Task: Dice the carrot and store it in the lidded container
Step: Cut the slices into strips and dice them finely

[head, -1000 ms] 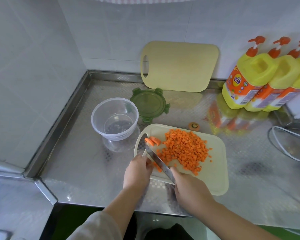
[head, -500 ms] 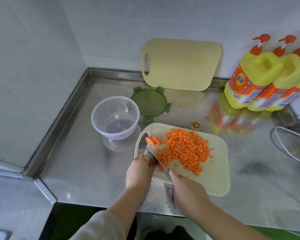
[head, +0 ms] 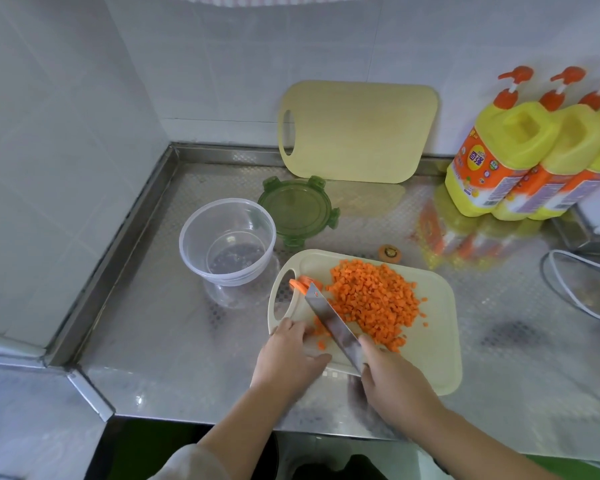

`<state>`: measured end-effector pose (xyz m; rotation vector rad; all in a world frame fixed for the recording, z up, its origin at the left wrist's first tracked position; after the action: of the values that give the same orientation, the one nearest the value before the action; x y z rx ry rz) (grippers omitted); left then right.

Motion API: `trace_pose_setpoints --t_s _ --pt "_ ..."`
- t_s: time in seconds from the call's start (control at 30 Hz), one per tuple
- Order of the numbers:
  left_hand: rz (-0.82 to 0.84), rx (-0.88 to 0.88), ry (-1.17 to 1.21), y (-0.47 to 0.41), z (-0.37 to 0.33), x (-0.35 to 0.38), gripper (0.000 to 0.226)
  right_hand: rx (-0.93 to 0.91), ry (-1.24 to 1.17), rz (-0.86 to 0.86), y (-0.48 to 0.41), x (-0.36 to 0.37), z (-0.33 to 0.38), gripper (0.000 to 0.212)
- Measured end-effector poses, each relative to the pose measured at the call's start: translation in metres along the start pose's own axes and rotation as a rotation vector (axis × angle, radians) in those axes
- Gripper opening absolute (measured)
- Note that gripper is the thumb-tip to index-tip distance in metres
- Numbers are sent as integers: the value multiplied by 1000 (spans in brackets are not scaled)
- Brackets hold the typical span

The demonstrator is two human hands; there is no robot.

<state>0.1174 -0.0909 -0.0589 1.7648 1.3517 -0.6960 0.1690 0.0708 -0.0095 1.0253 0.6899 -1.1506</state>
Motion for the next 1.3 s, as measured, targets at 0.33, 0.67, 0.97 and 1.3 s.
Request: trace_pose_setpoints --t_s 0.33,0.67,0.97,1.3 --pt "-12 24 203 -21 -21 2 15 26 -29 -29 -2 -28 -17 15" --pt "-159 -126 359 -27 14 -50 11 -51 -32 51 -8 -4 5 32" --pt "5 243 -306 -75 -13 -45 58 56 -23 49 -9 -13 -14 20" --pt "66 236 -327 -94 -31 -53 27 66 -38 55 -11 -20 -20 20"
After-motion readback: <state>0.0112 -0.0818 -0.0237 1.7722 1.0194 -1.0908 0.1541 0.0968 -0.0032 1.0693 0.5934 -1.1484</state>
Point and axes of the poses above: each hand's wrist, its own y-axis away from the middle knuckle, its own x-axis out of the palm, z = x × y, the point moved 2 cm from there along -y, towards the middle knuckle, and after that the axes turned 4 degrees about -z, right-handed, at the moved point
